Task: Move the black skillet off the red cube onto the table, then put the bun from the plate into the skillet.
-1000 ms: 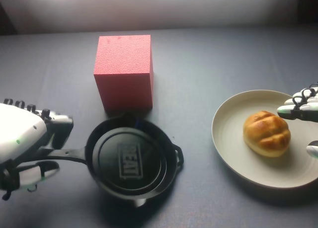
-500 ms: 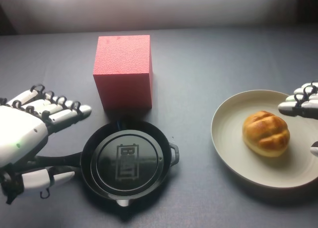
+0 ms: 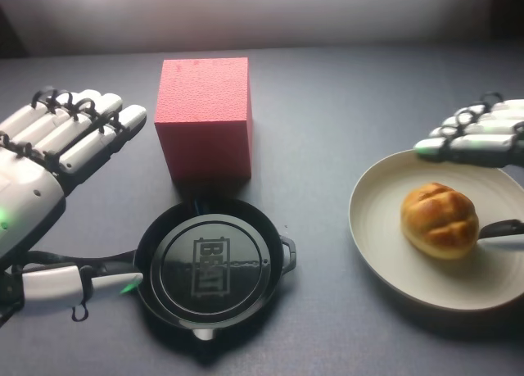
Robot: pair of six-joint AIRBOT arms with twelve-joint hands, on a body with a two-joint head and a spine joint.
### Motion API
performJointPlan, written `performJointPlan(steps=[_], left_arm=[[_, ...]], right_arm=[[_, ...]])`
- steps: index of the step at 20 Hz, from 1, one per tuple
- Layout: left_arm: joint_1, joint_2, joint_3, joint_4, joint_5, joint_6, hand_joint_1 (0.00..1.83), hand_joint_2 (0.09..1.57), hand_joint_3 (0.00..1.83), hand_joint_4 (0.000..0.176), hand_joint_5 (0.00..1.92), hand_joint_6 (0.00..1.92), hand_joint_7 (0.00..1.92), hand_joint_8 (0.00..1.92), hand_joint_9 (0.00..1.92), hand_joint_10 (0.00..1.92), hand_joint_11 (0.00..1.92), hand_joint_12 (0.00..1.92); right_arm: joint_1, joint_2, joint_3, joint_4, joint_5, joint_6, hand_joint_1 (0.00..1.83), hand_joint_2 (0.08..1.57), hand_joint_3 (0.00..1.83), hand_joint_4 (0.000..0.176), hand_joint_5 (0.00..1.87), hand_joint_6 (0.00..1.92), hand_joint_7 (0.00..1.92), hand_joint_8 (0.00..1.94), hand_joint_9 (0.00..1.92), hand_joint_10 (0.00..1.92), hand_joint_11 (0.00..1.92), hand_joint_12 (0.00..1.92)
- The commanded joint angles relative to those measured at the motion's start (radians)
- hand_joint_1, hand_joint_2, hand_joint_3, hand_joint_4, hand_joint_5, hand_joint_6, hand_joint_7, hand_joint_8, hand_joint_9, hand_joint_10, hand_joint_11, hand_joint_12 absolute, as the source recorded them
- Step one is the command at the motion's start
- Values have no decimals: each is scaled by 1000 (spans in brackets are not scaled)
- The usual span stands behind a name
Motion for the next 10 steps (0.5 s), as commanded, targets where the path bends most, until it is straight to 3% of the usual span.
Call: performJointPlan(steps=[1,2,3,4,5,6,7,8,9,10], left_arm=[[-1,5,2,11,-131,3,528,982,0,68,19,0,12,1,10,0,0,298],[5,4,1,7,-128,1,576,990,0,101,39,4,36,4,9,1,0,291],[6,4,1,6,-128,0,576,990,0,101,39,4,36,4,9,1,0,291],[9,3,1,5,-129,-5,578,1007,5,98,24,4,22,5,1,0,0,222],[12,2,1,5,-131,-9,574,1011,3,93,33,4,29,5,9,2,0,241],[15,-1,0,4,-133,-11,567,1015,3,91,36,3,30,3,12,2,0,260],[19,-4,-1,3,-136,-11,571,1023,4,92,34,1,23,1,7,1,0,240],[20,-4,-2,3,-137,-11,595,1027,4,88,43,4,35,6,16,4,0,238],[21,-4,-2,3,-138,-12,594,1028,3,94,48,3,45,5,19,3,0,252],[21,-4,-2,3,-139,-13,584,1036,4,99,57,3,55,4,29,4,0,284]], right_arm=[[31,-10,16,-5,23,10,826,1023,0,104,337,2,349,1,340,1,335,23],[82,-51,54,-65,-74,20,937,989,0,65,456,9,476,7,471,1,373,223],[83,-52,55,-67,-76,20,937,989,0,65,456,9,476,7,471,1,373,223],[103,-70,71,-90,-123,20,1011,1004,0,51,564,8,593,7,563,3,288,561],[118,-85,83,-108,-158,20,1030,1015,0,53,627,2,678,1,624,7,175,875],[127,-97,94,-119,-182,20,1067,1034,1,40,766,21,858,40,755,50,101,1179],[137,-109,104,-128,-203,20,1186,1091,5,33,931,750,993,769,868,100,85,1421],[142,-114,110,-131,-214,20,1196,1130,4,31,951,922,928,1072,932,150,146,1508],[147,-121,117,-135,-229,20,1205,1149,6,0,984,861,860,1281,866,562,267,1583],[151,-126,122,-139,-239,20,1245,1128,0,0,1040,701,934,1278,889,1003,520,1699]])
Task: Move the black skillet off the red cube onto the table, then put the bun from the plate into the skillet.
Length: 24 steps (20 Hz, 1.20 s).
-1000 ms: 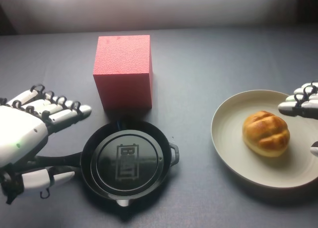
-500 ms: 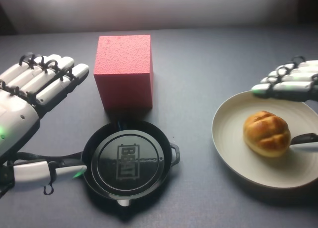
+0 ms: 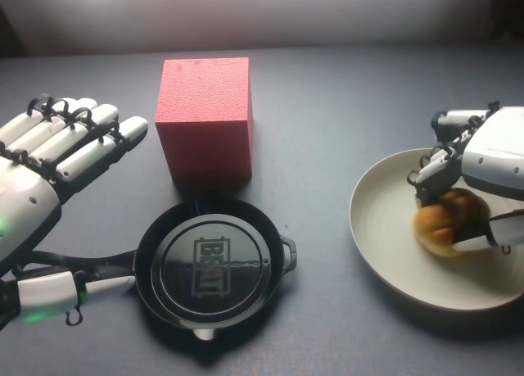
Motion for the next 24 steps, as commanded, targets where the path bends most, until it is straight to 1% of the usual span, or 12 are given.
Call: performJointPlan(steps=[1,4,6,8,9,10,12,14,16,18,21,24], left_arm=[[-6,-2,-2,11,-130,-5,569,1044,4,94,43,2,35,3,10,2,0,231],[-3,-2,-2,11,-136,-9,558,1026,0,69,34,0,38,5,31,5,0,241],[-1,-1,-2,8,-142,-10,434,1064,9,67,70,7,6,0,9,0,0,212],[2,0,-2,1,-156,-10,308,1069,4,28,81,5,0,0,0,0,0,183],[4,3,-2,-4,-165,-10,300,1066,1,52,52,2,10,0,19,2,0,229],[7,6,-3,-8,-176,-10,281,1059,0,122,44,0,1,0,11,0,0,229],[12,10,-3,-19,-196,-9,139,1075,3,166,6,1,0,0,8,0,0,247],[16,12,-2,-38,-226,-1,5,1242,13,146,6,0,0,0,38,2,0,256],[19,12,-1,-57,-255,2,0,1304,4,79,63,5,95,8,79,2,0,296],[24,14,0,-69,-278,2,85,1328,1,95,112,6,122,3,82,4,0,205],[40,14,-3,-92,-339,2,0,1418,10,95,134,0,139,4,96,3,0,186],[84,21,-13,-140,-406,2,25,1233,0,60,79,0,155,3,109,3,0,173]], right_arm=[[10,-4,7,3,43,-7,1233,1143,0,0,973,812,925,1294,832,1068,566,1568],[35,-7,-1,-7,64,-7,1363,1142,0,0,953,873,871,1223,844,1307,650,1355],[50,-7,-14,-7,114,-4,1250,1156,0,0,1002,696,854,1420,838,1131,716,1439],[64,-7,-31,-9,193,12,1335,1170,1,0,930,791,844,1353,770,1366,633,1343],[80,-8,-45,-19,239,16,1264,1161,0,0,994,696,845,1433,732,1272,570,1477],[100,-13,-57,-32,270,17,1345,1158,0,0,992,724,823,1362,782,1355,597,1398],[147,-38,-67,-78,309,40,1369,1131,0,0,1047,700,871,1230,832,1301,653,1269],[200,-83,-67,-132,328,62,1219,1152,2,0,990,867,850,1303,737,1052,508,1445],[238,-142,-66,-167,328,63,1197,1164,1,0,966,1020,817,1250,699,1018,328,1523],[256,-183,-65,-180,328,65,1230,1132,3,0,1019,1042,881,1023,804,670,307,1391],[268,-250,-48,-168,310,65,1258,1092,0,0,1162,554,947,1207,897,1293,619,1574],[273,-313,-26,-144,278,65,1243,1103,1,0,1120,634,932,1232,812,1358,531,1575]])
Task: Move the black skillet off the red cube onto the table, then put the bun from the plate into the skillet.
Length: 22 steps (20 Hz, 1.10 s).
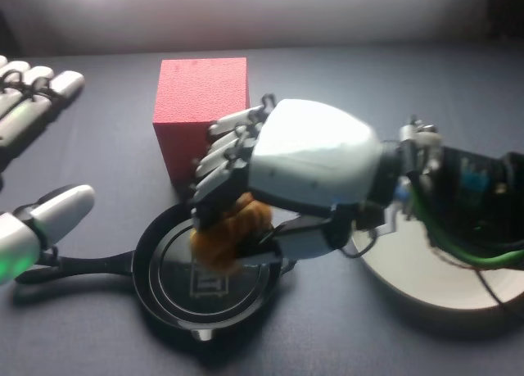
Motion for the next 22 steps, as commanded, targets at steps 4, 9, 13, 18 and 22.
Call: performJointPlan(steps=[4,9,13,18,22], left_arm=[[54,25,-15,-52,-199,-4,0,1324,9,41,119,1,160,0,125,7,0,330],[69,25,-21,-65,-210,-8,0,1348,3,29,141,5,225,6,142,7,0,355],[85,26,-29,-75,-216,-20,0,1319,0,88,155,0,175,0,122,0,0,246],[94,26,-36,-75,-217,-30,0,1353,0,81,98,0,145,2,127,3,0,356],[94,25,-36,-65,-217,-45,0,1311,0,72,90,2,176,1,181,4,0,534]], right_arm=[[25,-52,22,29,53,3,1083,1106,0,0,611,527,434,980,457,1004,252,1370],[25,-54,20,40,47,2,849,972,0,45,186,6,185,7,275,19,0,1002],[25,-30,-12,44,69,0,761,969,0,123,39,0,43,1,55,3,0,432],[-94,136,-54,190,229,0,855,953,0,113,0,0,0,0,0,0,0,0],[-246,266,-99,393,490,0,496,1089,8,117,121,4,132,3,124,6,46,19]])
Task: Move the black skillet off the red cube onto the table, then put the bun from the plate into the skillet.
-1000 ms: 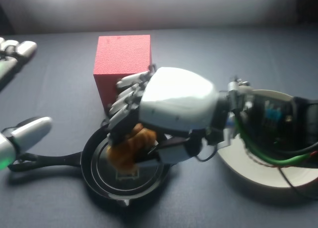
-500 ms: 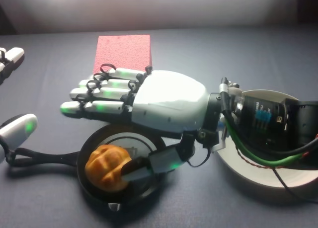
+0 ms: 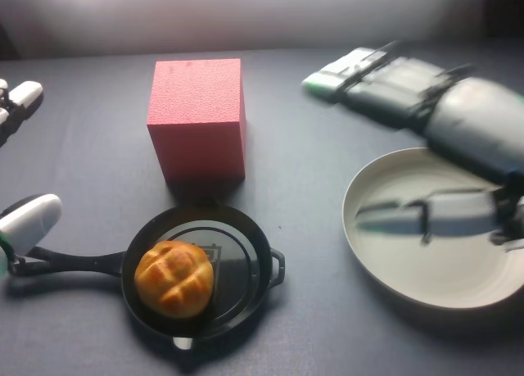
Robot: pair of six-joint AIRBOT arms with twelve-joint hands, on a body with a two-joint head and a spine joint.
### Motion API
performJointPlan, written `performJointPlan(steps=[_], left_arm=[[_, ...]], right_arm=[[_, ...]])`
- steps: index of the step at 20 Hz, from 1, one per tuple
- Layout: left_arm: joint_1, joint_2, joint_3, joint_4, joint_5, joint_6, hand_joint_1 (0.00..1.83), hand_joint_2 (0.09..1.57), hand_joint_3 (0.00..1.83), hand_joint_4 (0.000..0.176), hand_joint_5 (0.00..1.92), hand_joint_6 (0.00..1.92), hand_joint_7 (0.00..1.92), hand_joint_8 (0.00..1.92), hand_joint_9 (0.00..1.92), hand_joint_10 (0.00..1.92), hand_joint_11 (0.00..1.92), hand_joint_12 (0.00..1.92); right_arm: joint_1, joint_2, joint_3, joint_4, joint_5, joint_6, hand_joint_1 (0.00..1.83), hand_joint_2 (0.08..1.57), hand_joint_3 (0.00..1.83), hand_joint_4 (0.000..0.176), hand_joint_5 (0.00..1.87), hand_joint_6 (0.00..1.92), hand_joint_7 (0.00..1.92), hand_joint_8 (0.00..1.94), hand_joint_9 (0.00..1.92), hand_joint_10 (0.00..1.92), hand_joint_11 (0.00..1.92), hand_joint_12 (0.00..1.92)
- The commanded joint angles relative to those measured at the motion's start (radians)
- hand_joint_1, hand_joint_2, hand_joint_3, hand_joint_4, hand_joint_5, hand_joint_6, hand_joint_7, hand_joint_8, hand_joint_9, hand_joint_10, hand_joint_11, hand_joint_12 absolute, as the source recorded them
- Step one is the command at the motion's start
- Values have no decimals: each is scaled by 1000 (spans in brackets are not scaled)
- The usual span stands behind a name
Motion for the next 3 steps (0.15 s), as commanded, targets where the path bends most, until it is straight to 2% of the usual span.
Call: performJointPlan(steps=[1,2,3], left_arm=[[-8,4,6,4,-124,-12,137,1338,4,19,58,0,142,0,166,1,0,482],[-12,4,13,13,-124,-30,255,1329,0,33,27,1,67,2,86,4,0,197],[-20,1,23,28,-124,-48,425,1300,0,100,11,1,66,4,74,4,0,47]], right_arm=[[-2,12,-12,30,241,7,639,1151,8,103,222,11,258,11,254,17,133,52],[-22,35,-24,48,292,6,654,1177,11,88,233,6,288,10,295,18,181,70],[-48,61,-41,66,347,-2,750,1163,2,59,260,4,348,7,371,14,297,108]])
